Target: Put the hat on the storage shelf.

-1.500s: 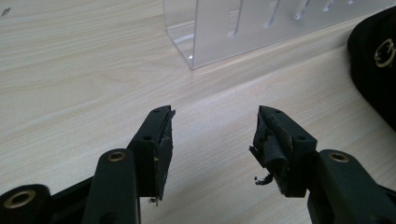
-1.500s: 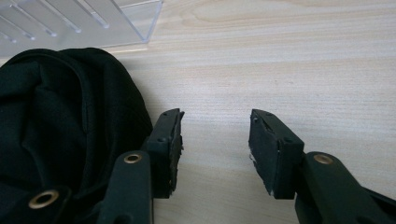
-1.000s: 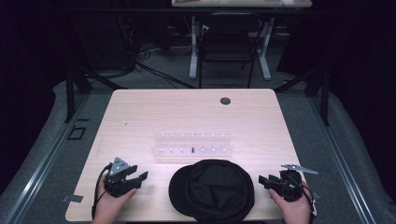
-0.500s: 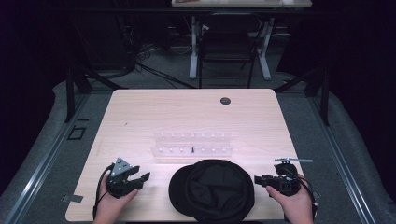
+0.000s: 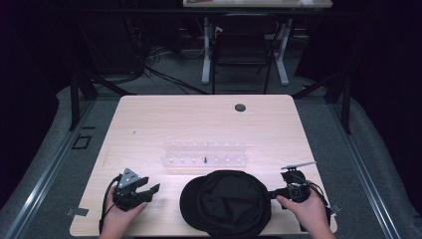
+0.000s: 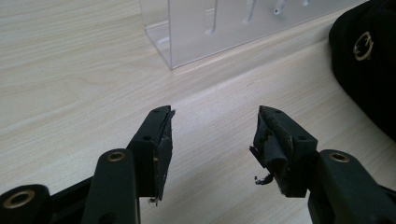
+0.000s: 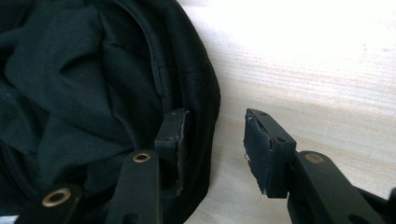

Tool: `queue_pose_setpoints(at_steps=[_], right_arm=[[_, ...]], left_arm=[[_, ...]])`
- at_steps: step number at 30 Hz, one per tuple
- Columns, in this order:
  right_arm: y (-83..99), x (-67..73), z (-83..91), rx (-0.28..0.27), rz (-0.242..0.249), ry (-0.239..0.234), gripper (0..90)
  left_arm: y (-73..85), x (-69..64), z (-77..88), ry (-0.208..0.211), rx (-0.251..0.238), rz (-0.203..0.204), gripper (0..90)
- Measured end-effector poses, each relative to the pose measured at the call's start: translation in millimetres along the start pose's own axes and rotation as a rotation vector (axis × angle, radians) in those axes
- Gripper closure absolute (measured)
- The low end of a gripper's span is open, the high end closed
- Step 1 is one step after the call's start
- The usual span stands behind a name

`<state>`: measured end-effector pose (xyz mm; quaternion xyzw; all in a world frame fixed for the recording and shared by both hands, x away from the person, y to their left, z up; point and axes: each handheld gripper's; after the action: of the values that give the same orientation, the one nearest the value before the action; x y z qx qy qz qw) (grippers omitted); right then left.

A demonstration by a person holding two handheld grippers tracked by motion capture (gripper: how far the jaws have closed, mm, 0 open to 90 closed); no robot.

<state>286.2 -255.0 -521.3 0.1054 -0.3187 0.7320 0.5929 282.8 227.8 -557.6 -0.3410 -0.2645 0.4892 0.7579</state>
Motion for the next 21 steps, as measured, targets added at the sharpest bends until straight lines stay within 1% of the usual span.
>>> queue_pose_setpoints(at_steps=[2, 4, 6, 9, 10, 12, 13, 14, 15, 17, 18, 19, 21], right_arm=[[-1.7, -0.4, -1.2, 0.003, -0.002, 0.007, 58.3], [-3.5, -1.2, -1.6, 0.021, 0.001, 0.013, 58.2], [-5.2, -1.2, -2.4, 0.024, -0.006, 0.020, 58.4], [-8.5, -2.4, -3.3, 0.039, -0.009, 0.013, 59.3], [-9.4, -2.3, -4.1, 0.039, -0.018, 0.008, 59.9], [-11.1, -3.5, -5.0, 0.063, -0.030, 0.000, 62.3], [-11.6, -3.9, -6.3, 0.063, -0.037, -0.010, 63.9], [-11.6, -3.9, -6.3, 0.063, -0.037, -0.010, 63.9], [-13.0, -4.7, -7.8, 0.079, -0.039, -0.018, 66.9], [-13.7, -5.1, -9.4, 0.085, -0.050, -0.026, 67.9], [-14.5, -4.9, -9.6, 0.097, -0.057, -0.029, 68.8], [-14.9, -5.0, -10.9, 0.096, -0.053, -0.032, 69.1], [-16.5, -4.4, -12.1, 0.112, -0.063, -0.029, 71.0]], left_arm=[[0.2, -0.5, -0.6, -0.001, -0.006, 0.000, 46.4], [0.1, -0.5, -0.6, -0.001, -0.006, 0.000, 46.4], [-0.2, 0.0, -0.2, 0.001, 0.000, -0.003, 46.4], [-0.2, 0.2, -0.1, 0.001, 0.001, -0.004, 46.4], [-0.2, 0.2, -0.1, 0.001, 0.001, -0.004, 46.4], [-0.2, 0.0, -0.2, 0.001, 0.000, -0.003, 46.4], [-0.2, 0.1, -0.2, 0.001, 0.001, -0.003, 46.4], [-0.2, 0.1, -0.2, 0.001, 0.001, -0.003, 46.4], [-0.2, 0.1, -0.4, 0.003, 0.002, -0.003, 46.4], [-0.3, 0.1, -0.5, 0.003, 0.002, -0.003, 46.4], [-0.2, 0.1, -0.5, 0.002, 0.002, -0.003, 46.4], [-0.1, -0.1, -0.8, 0.002, 0.000, -0.002, 46.4], [-0.3, 0.3, -0.6, 0.003, 0.003, -0.007, 46.4]])
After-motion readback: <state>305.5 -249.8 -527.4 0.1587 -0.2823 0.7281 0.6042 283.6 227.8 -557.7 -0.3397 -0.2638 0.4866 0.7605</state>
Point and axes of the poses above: each handheld gripper's, and its own axes: z roughly backward along the jaws, y roughly out of its underside, x roughly to its left, and after that the axes turned 13 degrees about -y, right-handed
